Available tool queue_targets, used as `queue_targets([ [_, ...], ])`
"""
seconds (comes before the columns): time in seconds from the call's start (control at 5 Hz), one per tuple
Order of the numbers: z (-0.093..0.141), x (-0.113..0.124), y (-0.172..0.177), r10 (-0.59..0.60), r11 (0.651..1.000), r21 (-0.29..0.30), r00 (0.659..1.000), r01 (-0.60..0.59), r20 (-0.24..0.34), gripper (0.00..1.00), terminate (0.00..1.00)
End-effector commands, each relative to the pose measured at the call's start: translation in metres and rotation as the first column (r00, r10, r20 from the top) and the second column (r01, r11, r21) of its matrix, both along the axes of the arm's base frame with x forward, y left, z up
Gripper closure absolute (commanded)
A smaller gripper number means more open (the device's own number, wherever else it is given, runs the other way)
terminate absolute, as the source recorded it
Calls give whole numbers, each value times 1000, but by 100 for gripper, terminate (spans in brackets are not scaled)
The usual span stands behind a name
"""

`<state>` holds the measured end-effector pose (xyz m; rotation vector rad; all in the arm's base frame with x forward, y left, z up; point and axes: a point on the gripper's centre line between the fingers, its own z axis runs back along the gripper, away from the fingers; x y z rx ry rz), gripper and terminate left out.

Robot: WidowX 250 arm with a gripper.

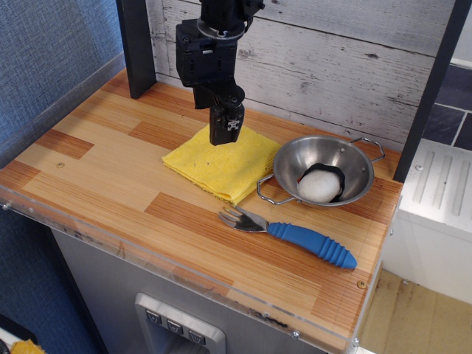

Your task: Move the yellow rag into the corner away from the silver bowl.

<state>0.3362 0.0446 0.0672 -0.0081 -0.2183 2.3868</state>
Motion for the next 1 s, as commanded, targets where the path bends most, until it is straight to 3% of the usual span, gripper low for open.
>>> queue_targets([
  [0.0, 0, 0, 0, 0, 1000, 0, 1000, 0, 0, 0, 0],
  [0.4, -16, 8, 5, 65, 994, -90, 997, -60, 45, 0, 0],
  [0.8, -33, 18, 1, 35, 994, -100, 999, -34, 11, 0, 0],
])
